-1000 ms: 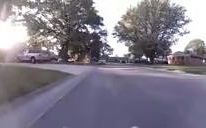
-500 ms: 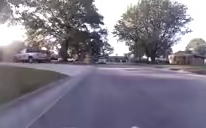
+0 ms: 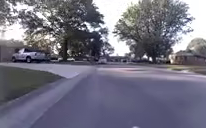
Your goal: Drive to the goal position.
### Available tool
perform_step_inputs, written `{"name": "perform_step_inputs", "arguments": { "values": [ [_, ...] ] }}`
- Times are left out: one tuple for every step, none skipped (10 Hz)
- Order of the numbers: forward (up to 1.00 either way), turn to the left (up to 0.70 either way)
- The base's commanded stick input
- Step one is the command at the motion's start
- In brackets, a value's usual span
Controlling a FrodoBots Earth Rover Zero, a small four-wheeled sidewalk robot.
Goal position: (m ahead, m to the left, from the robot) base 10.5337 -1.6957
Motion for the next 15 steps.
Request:
{"name": "perform_step_inputs", "arguments": {
  "values": [
    [1.00,0.00],
    [1.00,0.00],
    [1.00,0.00],
    [1.00,0.00],
    [1.00,0.00],
    [1.00,0.00],
    [1.00,0.00],
    [1.00,0.00],
    [1.00,0.00],
    [1.00,0.00],
    [1.00,0.00],
    [1.00,0.00],
    [1.00,0.00],
    [1.00,0.00],
    [1.00,0.00]
  ]
}}
